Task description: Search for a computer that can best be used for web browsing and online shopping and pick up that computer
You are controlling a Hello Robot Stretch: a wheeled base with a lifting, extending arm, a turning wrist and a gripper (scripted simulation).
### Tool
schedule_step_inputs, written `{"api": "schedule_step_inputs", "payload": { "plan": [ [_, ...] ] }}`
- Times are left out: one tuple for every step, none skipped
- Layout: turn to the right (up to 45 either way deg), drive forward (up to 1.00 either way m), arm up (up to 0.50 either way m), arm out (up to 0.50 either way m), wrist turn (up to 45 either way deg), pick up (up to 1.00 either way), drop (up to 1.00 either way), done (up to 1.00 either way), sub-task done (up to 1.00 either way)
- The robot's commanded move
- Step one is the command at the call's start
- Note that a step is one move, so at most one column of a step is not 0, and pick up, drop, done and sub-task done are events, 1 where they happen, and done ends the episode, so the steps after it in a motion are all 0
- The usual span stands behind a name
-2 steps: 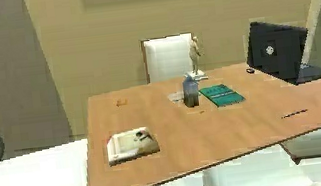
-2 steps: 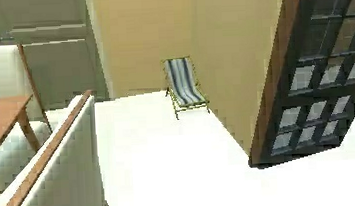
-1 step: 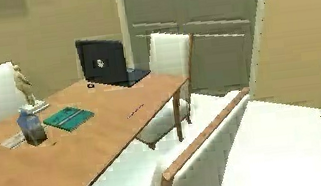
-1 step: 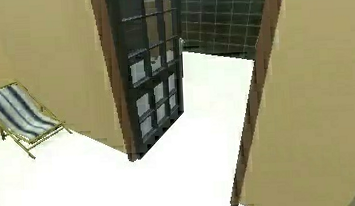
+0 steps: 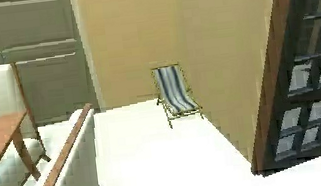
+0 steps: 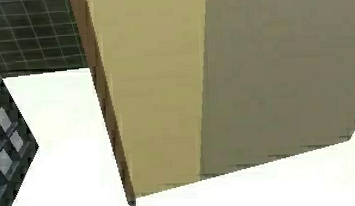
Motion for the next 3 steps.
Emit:
{"api": "schedule_step_inputs", "payload": {
  "plan": [
    [30.0,0.0,0.0,0.0,0.0,0.0,0.0,0.0,0.0],
    [0.0,0.4,0.0,0.0,0.0,0.0,0.0,0.0,0.0],
    [-42.0,0.0,0.0,0.0,0.0,0.0,0.0,0.0,0.0]
  ]
}}
